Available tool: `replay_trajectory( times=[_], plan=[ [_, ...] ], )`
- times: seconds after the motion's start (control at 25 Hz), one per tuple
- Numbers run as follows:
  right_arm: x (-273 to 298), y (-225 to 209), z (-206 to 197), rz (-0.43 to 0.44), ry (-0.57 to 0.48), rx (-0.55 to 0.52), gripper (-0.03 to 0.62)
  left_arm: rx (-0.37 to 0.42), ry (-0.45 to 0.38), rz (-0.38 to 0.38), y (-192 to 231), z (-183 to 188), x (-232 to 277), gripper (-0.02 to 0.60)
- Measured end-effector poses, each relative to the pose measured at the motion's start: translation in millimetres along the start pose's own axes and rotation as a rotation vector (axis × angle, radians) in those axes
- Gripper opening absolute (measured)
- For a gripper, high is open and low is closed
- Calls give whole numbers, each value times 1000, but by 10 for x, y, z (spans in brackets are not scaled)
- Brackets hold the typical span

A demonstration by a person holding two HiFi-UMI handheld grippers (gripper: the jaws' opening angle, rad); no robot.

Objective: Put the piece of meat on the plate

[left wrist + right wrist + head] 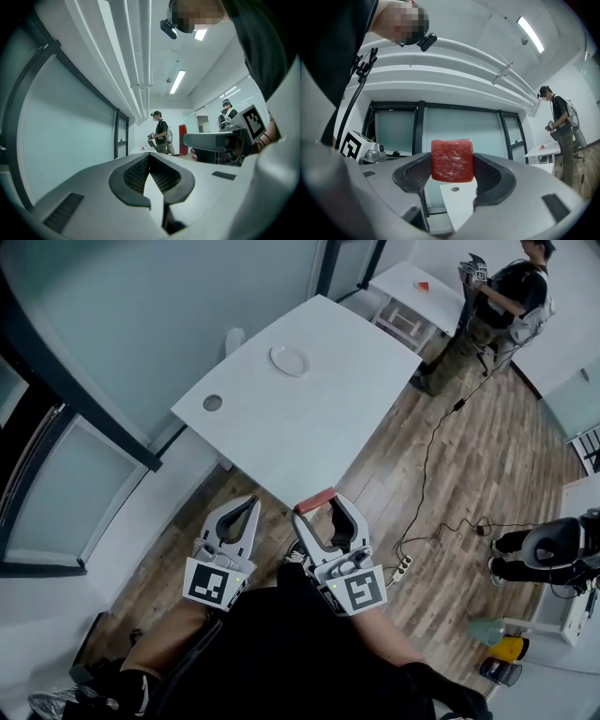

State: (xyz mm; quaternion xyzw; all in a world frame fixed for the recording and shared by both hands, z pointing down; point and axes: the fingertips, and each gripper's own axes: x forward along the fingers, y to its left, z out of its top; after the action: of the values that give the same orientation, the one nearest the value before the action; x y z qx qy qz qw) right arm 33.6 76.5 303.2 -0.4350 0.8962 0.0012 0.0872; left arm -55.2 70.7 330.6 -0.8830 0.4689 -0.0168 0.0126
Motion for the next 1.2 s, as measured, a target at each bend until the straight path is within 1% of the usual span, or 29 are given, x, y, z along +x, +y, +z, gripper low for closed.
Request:
replay_trajectory(
  times=[0.12, 0.2, 0.28, 0.4, 0.56, 0.72, 0.8, 0.96, 1.04, 1.2],
  plan=[
    [232, -325, 41, 29, -5, 6, 276, 5, 3, 7, 104, 116, 412, -8],
    [323, -514, 61, 44, -7, 14, 276, 2, -5, 5, 96, 166, 615, -8],
    [376, -663, 50, 57, -4, 17, 275, 14, -5, 19, 77, 167, 746, -8],
    [476, -857, -13, 59, 19, 15, 275, -2, 10, 47, 130, 128, 881, -8],
    [652, -975, 5, 60, 21, 32, 275, -6, 29, 66, 282, 99, 1022, -8],
    [867, -1047, -100, 53, 57, 36, 275, -22, 48, 68, 488, 24, 1203, -8],
    [995, -1098, -129, 41, 60, 32, 275, -16, 51, 54, 591, -14, 1312, -8],
    [1187, -1201, -114, -6, 75, 34, 275, -21, 60, 4, 738, 27, 1550, -8],
    [1304, -1226, -117, -22, 88, 18, 275, -19, 62, -22, 846, 22, 1658, -8],
    [1706, -1353, -278, -58, 125, 7, 276, -22, 62, -84, 1150, -121, 1952, -8]
  ],
)
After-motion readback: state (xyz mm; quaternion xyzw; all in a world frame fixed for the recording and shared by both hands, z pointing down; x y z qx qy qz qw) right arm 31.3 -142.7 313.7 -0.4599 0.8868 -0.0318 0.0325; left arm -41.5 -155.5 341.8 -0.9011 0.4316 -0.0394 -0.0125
